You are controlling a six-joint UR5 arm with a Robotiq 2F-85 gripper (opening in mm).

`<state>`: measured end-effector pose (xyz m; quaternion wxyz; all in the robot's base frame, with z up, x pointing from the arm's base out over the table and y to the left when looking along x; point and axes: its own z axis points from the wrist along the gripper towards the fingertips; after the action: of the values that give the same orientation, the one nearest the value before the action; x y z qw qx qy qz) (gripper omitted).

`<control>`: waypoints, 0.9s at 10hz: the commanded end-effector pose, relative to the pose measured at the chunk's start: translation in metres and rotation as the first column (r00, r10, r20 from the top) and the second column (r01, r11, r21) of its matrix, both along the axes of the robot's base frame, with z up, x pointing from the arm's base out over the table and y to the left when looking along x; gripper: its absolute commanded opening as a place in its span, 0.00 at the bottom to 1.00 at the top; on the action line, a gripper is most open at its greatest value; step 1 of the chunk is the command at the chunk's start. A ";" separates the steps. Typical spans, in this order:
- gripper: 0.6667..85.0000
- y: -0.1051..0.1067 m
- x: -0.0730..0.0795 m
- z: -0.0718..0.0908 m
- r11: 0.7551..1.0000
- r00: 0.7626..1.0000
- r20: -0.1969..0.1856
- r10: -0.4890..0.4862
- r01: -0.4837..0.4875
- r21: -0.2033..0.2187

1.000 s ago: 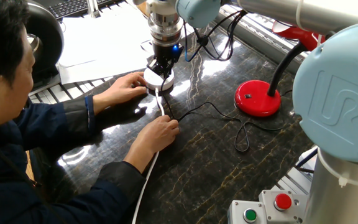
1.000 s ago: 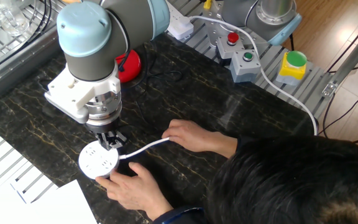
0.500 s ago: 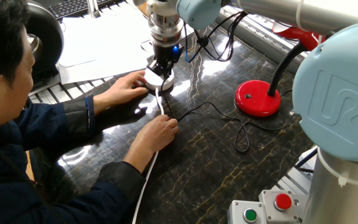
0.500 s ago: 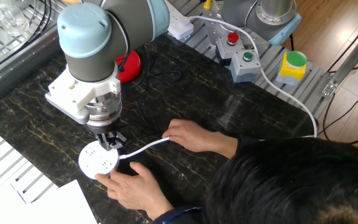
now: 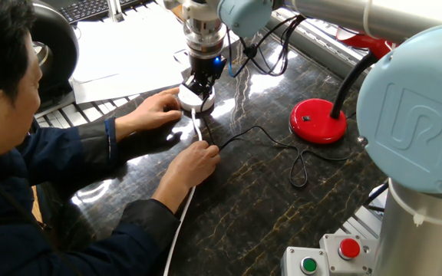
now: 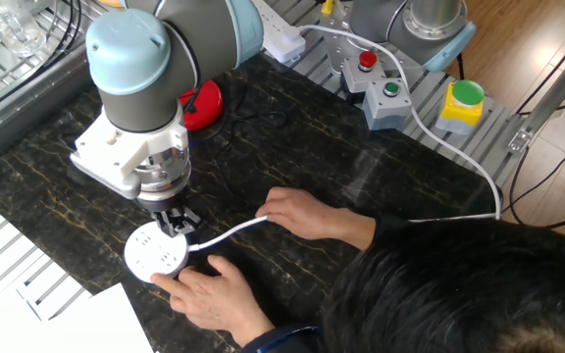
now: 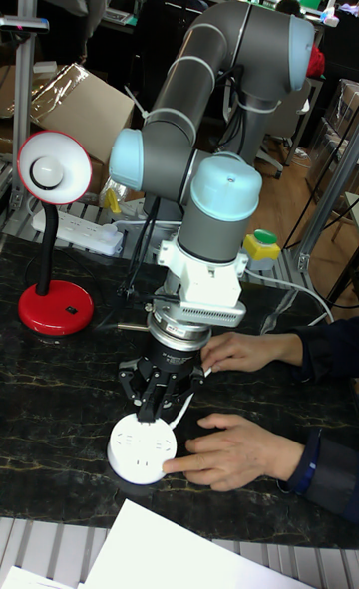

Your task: Plug in the power cord of the desk lamp, turn on the socket, and light up the desk lamp

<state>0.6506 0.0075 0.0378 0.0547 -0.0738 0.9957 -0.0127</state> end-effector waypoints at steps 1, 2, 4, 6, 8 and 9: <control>0.01 0.001 0.006 -0.003 1.000 1.000 0.011 0.014 -0.014 0.012; 0.01 0.001 0.007 -0.002 1.000 1.000 0.011 0.014 -0.014 0.012; 0.01 -0.001 0.013 0.008 1.000 1.000 0.010 0.019 -0.019 0.010; 0.01 0.000 0.022 0.011 1.000 1.000 0.013 0.017 -0.017 0.007; 0.01 0.007 0.038 -0.004 1.000 0.999 0.053 0.002 -0.003 0.015; 0.01 0.007 0.043 -0.011 1.000 0.998 0.068 0.008 -0.010 0.021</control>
<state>0.6784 0.0101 0.0372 0.0719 -0.0823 0.9939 -0.0127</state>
